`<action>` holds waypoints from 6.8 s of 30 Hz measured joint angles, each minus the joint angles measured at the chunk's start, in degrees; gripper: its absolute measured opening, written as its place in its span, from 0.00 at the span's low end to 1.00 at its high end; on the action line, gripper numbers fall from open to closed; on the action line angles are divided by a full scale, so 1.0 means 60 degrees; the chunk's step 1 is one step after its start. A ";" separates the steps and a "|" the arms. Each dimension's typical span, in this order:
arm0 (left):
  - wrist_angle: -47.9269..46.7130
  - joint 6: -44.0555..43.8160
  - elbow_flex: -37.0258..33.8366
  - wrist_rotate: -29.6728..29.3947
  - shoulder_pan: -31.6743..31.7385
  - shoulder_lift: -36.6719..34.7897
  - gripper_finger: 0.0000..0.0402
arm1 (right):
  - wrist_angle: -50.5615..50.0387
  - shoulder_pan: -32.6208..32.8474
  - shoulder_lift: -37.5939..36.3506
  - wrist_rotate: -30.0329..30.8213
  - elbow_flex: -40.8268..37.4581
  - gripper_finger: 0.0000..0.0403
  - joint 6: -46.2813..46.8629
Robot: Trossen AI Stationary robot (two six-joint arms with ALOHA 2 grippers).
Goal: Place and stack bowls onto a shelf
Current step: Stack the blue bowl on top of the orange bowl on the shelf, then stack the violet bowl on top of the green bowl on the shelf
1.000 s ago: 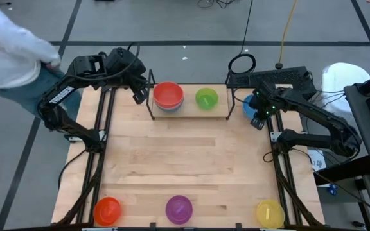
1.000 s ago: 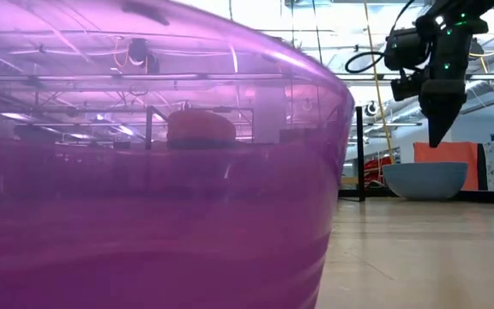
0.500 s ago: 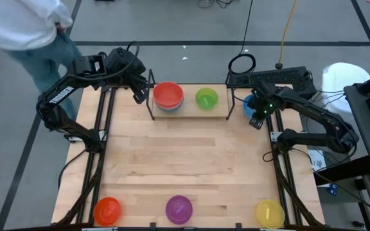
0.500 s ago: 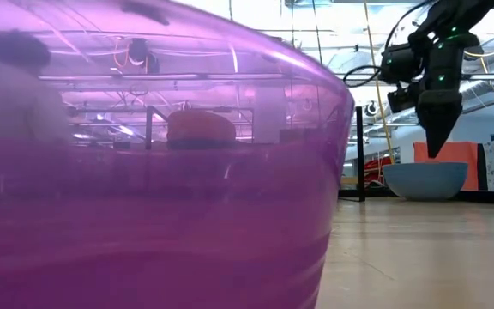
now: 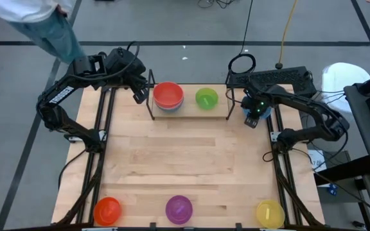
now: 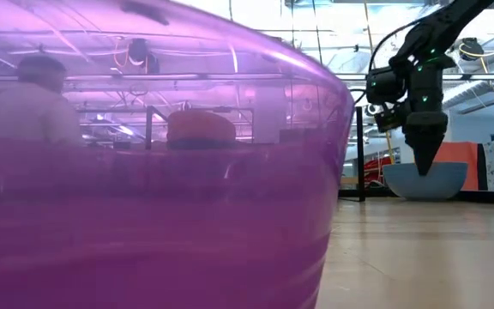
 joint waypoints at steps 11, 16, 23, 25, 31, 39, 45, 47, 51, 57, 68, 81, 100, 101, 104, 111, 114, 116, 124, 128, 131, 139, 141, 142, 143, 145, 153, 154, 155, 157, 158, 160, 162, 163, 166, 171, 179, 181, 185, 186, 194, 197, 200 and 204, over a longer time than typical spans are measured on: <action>0.0000 0.0068 0.0000 0.0000 0.0000 0.0000 0.13 | 0.0018 0.0035 0.0345 0.0171 0.0009 0.03 -0.1412; 0.0000 0.0233 0.0000 0.0000 0.0001 0.0000 0.13 | -0.0173 0.0193 0.0007 0.0690 0.0048 0.01 -0.1465; 0.0000 0.0248 0.0000 0.0001 0.0000 0.0000 0.13 | -0.1076 0.0277 -0.0894 0.1299 0.0810 0.00 -0.1342; 0.0000 0.0248 0.0000 0.0000 0.0003 0.0000 0.13 | -0.1253 0.0278 -0.1193 0.1461 0.1171 0.00 -0.1291; -0.0004 0.0251 0.0000 0.0001 0.0000 0.0000 0.13 | -0.1871 0.0280 -0.1657 0.2288 0.2884 0.00 -0.1171; -0.0004 0.0261 0.0000 0.0000 0.0000 0.0000 0.13 | -0.1957 0.0492 -0.1414 0.2255 0.5595 0.00 -0.1629; -0.0004 0.0270 0.0000 0.0000 0.0000 -0.0003 0.13 | -0.1952 0.1156 -0.0377 0.2239 0.7027 0.00 -0.1809; -0.0004 0.0266 0.0000 0.0003 0.0000 -0.0004 0.13 | -0.1853 0.1432 0.0082 0.2229 0.7387 0.00 -0.1926; -0.0006 0.0266 0.0000 0.0000 0.0002 -0.0004 0.13 | -0.1295 0.2072 0.1005 0.2217 0.8120 0.00 -0.2186; -0.0007 0.0253 0.0000 0.0000 0.0001 -0.0004 0.13 | -0.0129 0.2957 0.2361 0.1068 0.9134 0.00 -0.2721; -0.0125 0.0127 0.0000 0.0000 0.0002 -0.0004 0.13 | 0.1527 0.3928 0.4117 -0.0553 0.9752 0.00 -0.3542; -0.0171 0.0103 0.0000 -0.0004 0.0236 -0.0004 0.13 | 0.2563 0.4352 0.5651 -0.1368 0.9752 0.00 -0.3969; -0.0534 0.0097 0.0000 0.0000 0.0703 -0.0007 0.13 | 0.2835 0.4179 0.6724 -0.2000 0.9752 0.00 -0.4358; -0.0550 0.0098 0.0000 0.0000 0.0703 -0.0007 0.13 | 0.2861 0.4147 0.6728 -0.1972 0.9752 0.00 -0.4358; -0.0650 0.0080 0.0000 0.0000 0.0703 -0.0007 0.13 | 0.3101 0.4095 0.6717 -0.1960 0.9752 0.00 -0.4349; -0.0772 0.0075 0.0000 0.0000 0.0703 -0.0007 0.13 | 0.3566 0.4084 0.6717 -0.1953 0.9748 0.06 -0.4000; -0.0879 0.0058 0.0000 0.0000 0.0703 -0.0007 0.13 | 0.3543 0.4135 0.6717 -0.1960 0.9748 0.09 -0.3987; -0.0882 0.0040 0.0000 0.0000 0.0703 -0.0007 0.13 | 0.3555 0.4164 0.6717 -0.1963 0.9748 0.11 -0.3954; -0.0885 -0.0009 0.0000 0.0000 0.0703 -0.0007 0.13 | 0.3667 0.4226 0.6717 -0.1972 0.9748 0.25 -0.3959; -0.0885 -0.0007 0.0000 0.0000 0.0703 -0.0007 0.13 | 0.3660 0.4218 0.6656 -0.1956 0.9742 0.31 -0.4244; -0.0889 -0.0007 0.0000 0.0000 0.0703 -0.0007 0.13 | 0.3790 0.4245 0.6585 -0.1949 0.9741 0.34 -0.4260; -0.1072 0.0054 0.0000 0.0003 0.0703 -0.0007 0.13 | 0.3780 0.4486 0.5968 -0.1032 0.9737 0.36 -0.4559; -0.1363 0.0094 0.0000 0.0005 0.0703 -0.0007 0.13 | 0.3743 0.4566 0.5730 -0.0728 0.9737 0.36 -0.4553; -0.1506 0.0104 0.0000 0.0006 0.0703 -0.0007 0.13 | 0.3702 0.4601 0.5605 -0.0512 0.9737 0.36 -0.4551; -0.1636 0.0095 0.0000 0.0007 0.0699 -0.0007 0.13 | 0.3699 0.4648 0.5494 -0.0318 0.9737 0.36 -0.4559; -0.1868 0.0009 -0.0004 0.0030 0.0696 -0.0007 0.13 | 0.3622 0.4723 0.5175 0.0192 0.9737 0.36 -0.4717; -0.1832 0.0176 -0.0004 0.1522 0.0179 -0.0007 0.13 | 0.3322 0.5024 0.3644 0.2241 0.9741 0.36 -0.4925; -0.1831 0.0111 -0.0009 0.1525 0.0024 -0.0007 0.13 | 0.3136 0.5033 0.3413 0.2381 0.9741 0.36 -0.4918; -0.1819 0.0034 -0.0039 0.1526 -0.0148 -0.0008 0.13 | 0.3066 0.5038 0.3216 0.2515 0.9741 0.36 -0.4859; -0.1821 0.0007 -0.0196 0.1530 -0.0535 -0.0015 0.13 | 0.2836 0.5031 0.2771 0.2558 0.9741 0.36 -0.4632; -0.1822 -0.0055 -0.0320 0.1534 -0.0783 -0.0015 0.13 | 0.2666 0.5027 0.2574 0.2558 0.9741 0.36 -0.4501; -0.1821 -0.0326 -0.0676 0.1551 -0.1256 -0.0015 0.13 | 0.2468 0.5023 0.2175 0.2572 0.9741 0.36 -0.4320; -0.1818 -0.0736 -0.1157 0.1559 -0.1765 -0.0015 0.13 | 0.2145 0.5027 0.1784 0.2583 0.9741 0.36 -0.4236; -0.1809 -0.0982 -0.1439 0.1559 -0.1987 -0.0015 0.13 | 0.2094 0.5027 0.1604 0.2583 0.9741 0.36 -0.4224; -0.1752 -0.2004 -0.2393 0.1559 -0.2631 -0.0011 0.13 | 0.1820 0.5029 0.1117 0.2576 0.9741 0.36 -0.4209; -0.1339 -0.2696 -0.3806 0.1559 -0.3405 -0.0011 0.13 | 0.1638 0.5027 0.0546 0.2561 0.9743 0.36 -0.4202; 0.0953 -0.3475 -0.4871 0.2088 -0.4357 -0.0007 0.08 | 0.1322 0.5027 0.0135 0.2550 0.9741 0.36 -0.4211; 0.1455 -0.3644 -0.4985 0.2190 -0.4649 -0.0007 0.03 | 0.1105 0.5027 0.0086 0.2550 0.9741 0.36 -0.4205; 0.2052 -0.4660 -0.5002 0.2382 -0.5106 -0.0007 0.04 | 0.0767 0.5027 0.0011 0.2548 0.9741 0.36 -0.4205; 0.2212 -0.5093 -0.5002 0.2357 -0.5191 -0.0007 0.05 | 0.0652 0.5027 -0.0004 0.2546 0.9741 0.36 -0.4205; 0.3482 -0.6720 -0.5061 0.2382 -0.5926 -0.0006 0.15 | 0.0381 0.5027 -0.0105 0.2546 0.9741 0.36 -0.4205; 0.3836 -0.7093 -0.5410 0.2377 -0.6168 -0.0007 0.20 | 0.0373 0.5027 -0.0125 0.2546 0.9741 0.36 -0.4202; 0.4023 -0.7755 -0.5973 0.2516 -0.6455 -0.0004 0.24 | 0.0374 0.5027 -0.0142 0.2546 0.9741 0.36 -0.4202; 0.4866 -0.8481 -0.7125 0.2742 -0.6925 0.0000 0.29 | 0.0374 0.5027 -0.0174 0.2546 0.9741 0.36 -0.4202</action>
